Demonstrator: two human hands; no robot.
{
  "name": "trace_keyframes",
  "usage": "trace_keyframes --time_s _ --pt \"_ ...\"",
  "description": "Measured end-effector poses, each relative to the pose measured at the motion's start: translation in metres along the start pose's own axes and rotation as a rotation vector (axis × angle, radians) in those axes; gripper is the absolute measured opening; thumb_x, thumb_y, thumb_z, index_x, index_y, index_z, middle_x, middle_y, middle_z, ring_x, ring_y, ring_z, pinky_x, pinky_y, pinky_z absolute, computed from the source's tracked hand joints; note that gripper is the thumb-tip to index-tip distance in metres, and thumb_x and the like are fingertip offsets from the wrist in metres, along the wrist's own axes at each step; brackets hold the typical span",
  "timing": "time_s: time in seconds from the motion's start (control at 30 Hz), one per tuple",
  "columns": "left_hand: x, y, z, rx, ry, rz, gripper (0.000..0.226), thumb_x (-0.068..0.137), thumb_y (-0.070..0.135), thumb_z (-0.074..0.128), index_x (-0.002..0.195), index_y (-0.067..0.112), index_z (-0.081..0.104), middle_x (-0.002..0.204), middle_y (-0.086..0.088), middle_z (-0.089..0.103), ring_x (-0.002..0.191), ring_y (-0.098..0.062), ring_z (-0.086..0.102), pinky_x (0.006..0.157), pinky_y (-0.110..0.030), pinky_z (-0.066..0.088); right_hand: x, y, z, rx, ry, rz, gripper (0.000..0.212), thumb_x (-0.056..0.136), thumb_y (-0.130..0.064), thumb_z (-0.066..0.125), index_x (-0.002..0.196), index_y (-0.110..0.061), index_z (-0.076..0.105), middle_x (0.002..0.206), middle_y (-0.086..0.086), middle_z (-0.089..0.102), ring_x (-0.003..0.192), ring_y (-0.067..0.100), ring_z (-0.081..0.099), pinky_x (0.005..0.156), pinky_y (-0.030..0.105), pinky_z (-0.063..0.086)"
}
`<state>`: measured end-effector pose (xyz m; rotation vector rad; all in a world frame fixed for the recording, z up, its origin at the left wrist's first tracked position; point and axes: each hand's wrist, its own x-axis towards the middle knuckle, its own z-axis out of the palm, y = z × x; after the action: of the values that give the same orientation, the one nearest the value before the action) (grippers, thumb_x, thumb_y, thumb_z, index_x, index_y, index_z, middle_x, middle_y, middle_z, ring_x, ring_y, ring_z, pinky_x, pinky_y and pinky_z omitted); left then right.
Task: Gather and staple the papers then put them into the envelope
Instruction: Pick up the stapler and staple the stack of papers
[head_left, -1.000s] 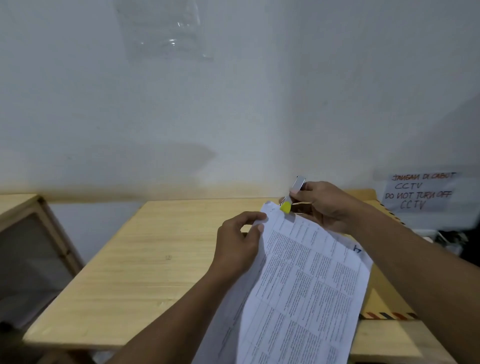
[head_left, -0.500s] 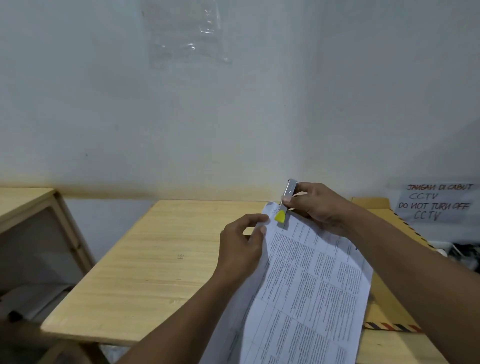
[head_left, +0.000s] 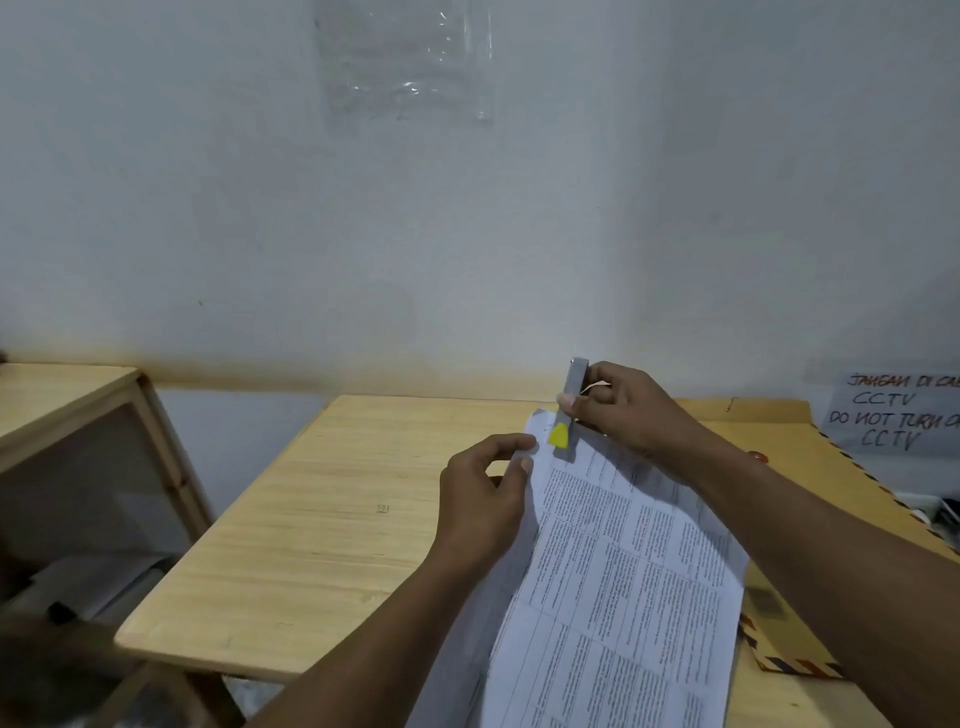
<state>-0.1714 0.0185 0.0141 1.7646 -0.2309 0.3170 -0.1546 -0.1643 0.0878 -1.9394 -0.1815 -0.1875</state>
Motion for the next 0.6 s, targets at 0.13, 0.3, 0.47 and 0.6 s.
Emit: trace_keyframes --time_s 0.13,0.3,0.47,0.6 --pt "0.011 -0.004 -0.017 0.002 0.029 -0.036 0.024 0.094 0.015 0.064 0.108 0.031 0.076 0.105 0.026 0.072 0.093 -0.011 0.072 0.088 -0.035 0.059 0.017 -0.013 0.007 -0.056 0.232 -0.114 0.02 0.092 -0.026 0.066 0.108 -0.015 0.06 0.094 0.005 0.073 0.085 0.023 0.071 0.088 0.05 0.054" --pt "0.036 -0.01 -0.052 0.074 0.002 -0.08 0.044 0.092 0.009 0.057 0.128 0.032 0.066 0.126 0.017 0.065 0.103 -0.008 0.07 0.098 -0.037 0.055 0.027 -0.022 0.011 -0.257 0.127 -0.149 0.02 0.087 -0.03 0.068 0.107 -0.031 0.064 0.088 -0.004 0.069 0.082 0.016 0.067 0.074 0.034 0.051" --pt "0.062 -0.025 -0.088 0.182 0.06 -0.089 0.048 0.093 0.005 0.055 0.135 0.026 0.062 0.14 0.006 0.059 0.122 -0.015 0.061 0.103 -0.031 0.049 0.035 -0.018 0.037 -0.475 -0.115 -0.159 0.021 0.089 -0.031 0.068 0.109 -0.035 0.065 0.093 -0.007 0.068 0.077 0.017 0.067 0.065 0.028 0.049" --pt "0.076 -0.036 -0.107 0.239 0.085 -0.129 0.048 0.094 0.005 0.054 0.138 0.024 0.06 0.142 0.006 0.057 0.127 -0.017 0.056 0.101 -0.025 0.043 0.046 -0.007 0.06 -0.568 -0.176 -0.177 0.02 0.088 -0.036 0.066 0.108 -0.037 0.066 0.096 -0.006 0.064 0.085 0.019 0.06 0.079 0.04 0.053"
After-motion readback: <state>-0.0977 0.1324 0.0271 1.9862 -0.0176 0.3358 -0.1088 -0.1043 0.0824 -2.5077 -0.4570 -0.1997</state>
